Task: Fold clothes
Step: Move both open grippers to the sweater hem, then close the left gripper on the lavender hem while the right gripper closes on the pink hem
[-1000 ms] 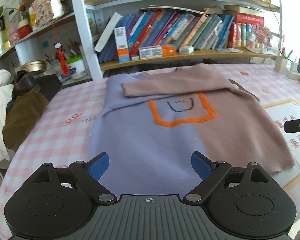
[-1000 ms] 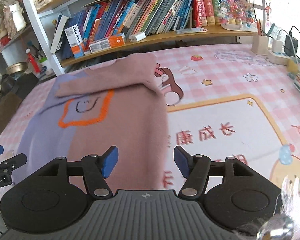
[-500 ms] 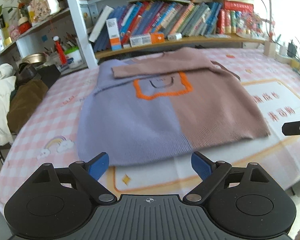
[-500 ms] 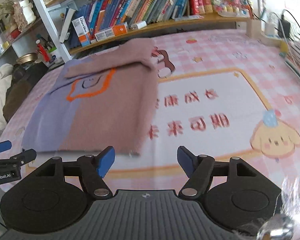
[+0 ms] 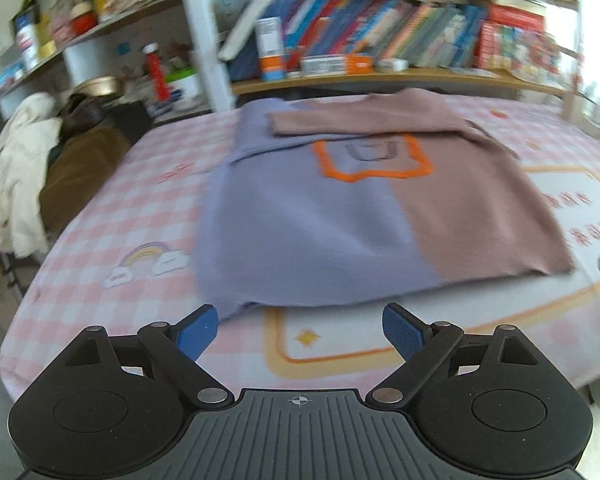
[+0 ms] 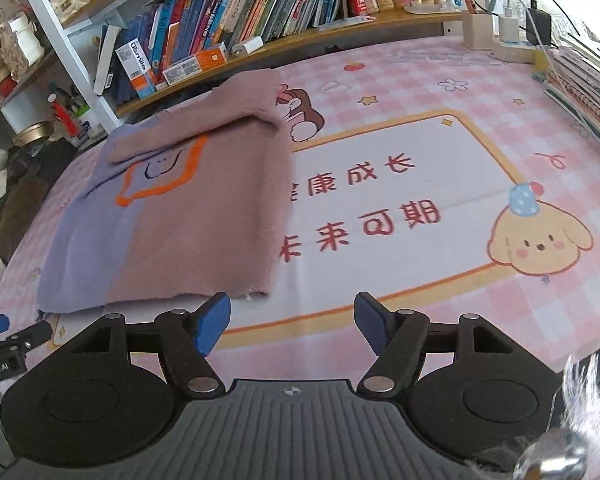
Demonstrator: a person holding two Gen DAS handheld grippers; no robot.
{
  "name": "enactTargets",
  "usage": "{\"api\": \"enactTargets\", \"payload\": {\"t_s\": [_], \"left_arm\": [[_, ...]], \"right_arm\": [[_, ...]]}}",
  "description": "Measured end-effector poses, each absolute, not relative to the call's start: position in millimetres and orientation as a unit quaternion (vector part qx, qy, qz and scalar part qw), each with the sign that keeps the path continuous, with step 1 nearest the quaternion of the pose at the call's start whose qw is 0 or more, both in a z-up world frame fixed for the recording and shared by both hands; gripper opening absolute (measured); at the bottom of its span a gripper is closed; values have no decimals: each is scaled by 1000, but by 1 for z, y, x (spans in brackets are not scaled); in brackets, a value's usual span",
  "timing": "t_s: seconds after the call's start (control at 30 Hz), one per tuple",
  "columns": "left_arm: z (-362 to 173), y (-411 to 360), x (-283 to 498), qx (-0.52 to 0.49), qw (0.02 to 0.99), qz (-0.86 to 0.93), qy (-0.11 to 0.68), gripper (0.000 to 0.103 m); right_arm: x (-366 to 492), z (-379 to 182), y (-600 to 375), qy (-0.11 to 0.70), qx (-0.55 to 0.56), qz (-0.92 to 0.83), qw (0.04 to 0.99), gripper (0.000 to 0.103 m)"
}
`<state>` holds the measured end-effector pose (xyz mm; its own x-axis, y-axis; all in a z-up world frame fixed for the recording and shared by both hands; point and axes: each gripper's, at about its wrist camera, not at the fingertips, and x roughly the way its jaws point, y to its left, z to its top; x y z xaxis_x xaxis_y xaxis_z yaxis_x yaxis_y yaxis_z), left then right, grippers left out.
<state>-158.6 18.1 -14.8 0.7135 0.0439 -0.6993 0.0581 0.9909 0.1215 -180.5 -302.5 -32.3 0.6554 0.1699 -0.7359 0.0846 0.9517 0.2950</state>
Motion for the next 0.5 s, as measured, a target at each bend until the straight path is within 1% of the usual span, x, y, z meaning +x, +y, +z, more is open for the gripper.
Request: {"api": "enactTargets", "payload": {"t_s": [0.13,0.23,0.27,0.3,0.33,0.4,0.5], "left_arm": [[-16,47,-144,34,926,21,376,91],[-20,69,-131,-1,925,30,379,89],[-21,76,-126,-16,924,32,381,83],[-24,81,-120,-27,922,35,385,77],[-26,85,-115,-33,920,37,390,75],[-31,93,-105,-45,915,40,400,61],[-38,98,-94,-50,908,36,415,52]], "right_arm": [[-166,-33,-295,417,149,8,896,65],[-155,-35,-291,421,147,-5,895,64],[-152,-36,-290,422,146,-8,895,64],[-148,-37,-288,423,146,-12,894,61],[-144,-37,-287,424,145,-15,894,58],[-137,-40,-284,428,142,-22,892,54],[-127,-42,-276,433,123,-33,892,49]]}}
